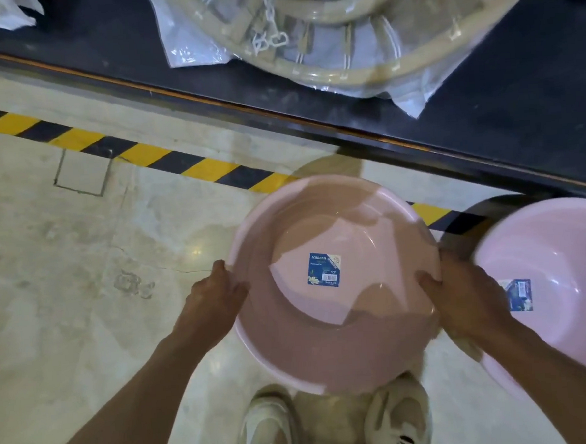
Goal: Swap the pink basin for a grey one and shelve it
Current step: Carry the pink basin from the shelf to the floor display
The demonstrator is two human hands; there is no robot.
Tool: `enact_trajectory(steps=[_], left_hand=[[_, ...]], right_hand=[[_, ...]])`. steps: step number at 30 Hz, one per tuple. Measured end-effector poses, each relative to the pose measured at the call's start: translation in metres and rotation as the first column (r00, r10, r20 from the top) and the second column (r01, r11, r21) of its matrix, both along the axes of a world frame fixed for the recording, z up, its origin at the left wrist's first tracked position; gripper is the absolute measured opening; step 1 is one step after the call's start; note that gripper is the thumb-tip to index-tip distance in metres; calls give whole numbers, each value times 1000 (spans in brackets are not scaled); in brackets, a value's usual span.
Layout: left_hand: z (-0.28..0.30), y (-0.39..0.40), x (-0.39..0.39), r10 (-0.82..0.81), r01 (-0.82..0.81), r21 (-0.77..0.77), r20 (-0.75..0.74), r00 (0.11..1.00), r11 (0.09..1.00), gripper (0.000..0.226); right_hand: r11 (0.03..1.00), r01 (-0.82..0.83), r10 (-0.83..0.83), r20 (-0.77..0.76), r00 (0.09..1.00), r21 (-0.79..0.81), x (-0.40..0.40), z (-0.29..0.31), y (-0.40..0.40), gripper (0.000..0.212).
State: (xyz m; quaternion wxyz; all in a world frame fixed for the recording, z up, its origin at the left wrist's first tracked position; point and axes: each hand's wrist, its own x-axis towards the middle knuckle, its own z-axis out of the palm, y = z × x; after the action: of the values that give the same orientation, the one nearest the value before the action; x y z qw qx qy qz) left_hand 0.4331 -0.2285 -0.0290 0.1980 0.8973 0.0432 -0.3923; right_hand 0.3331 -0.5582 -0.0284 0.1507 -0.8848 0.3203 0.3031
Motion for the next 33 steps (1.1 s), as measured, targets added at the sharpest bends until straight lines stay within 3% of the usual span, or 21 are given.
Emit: enact_trajectory(steps=[10,18,21,26,33], left_hand=[[16,-6,4,-8,4,70,56,998,998,27],[68,-28,10,5,-12,71,92,996,997,28],[92,-38,15,-4,0,45,96,995,999,27],[130,-62,17,-70,73,-15,172,983,997,31],[182,-122,12,-289,306,-68,189,939,950,35]], right_hand=[[995,91,-89,-48,995,34,1,6,0,39],[971,194,-206,72,976,142,-10,66,-20,35],[957,237,-263,155,952,167,-19,93,-29,19],[914,366,-393,158,906,173,-44,130,-50,24],[870,460,-491,225,841,179,-103,181,-88,24]])
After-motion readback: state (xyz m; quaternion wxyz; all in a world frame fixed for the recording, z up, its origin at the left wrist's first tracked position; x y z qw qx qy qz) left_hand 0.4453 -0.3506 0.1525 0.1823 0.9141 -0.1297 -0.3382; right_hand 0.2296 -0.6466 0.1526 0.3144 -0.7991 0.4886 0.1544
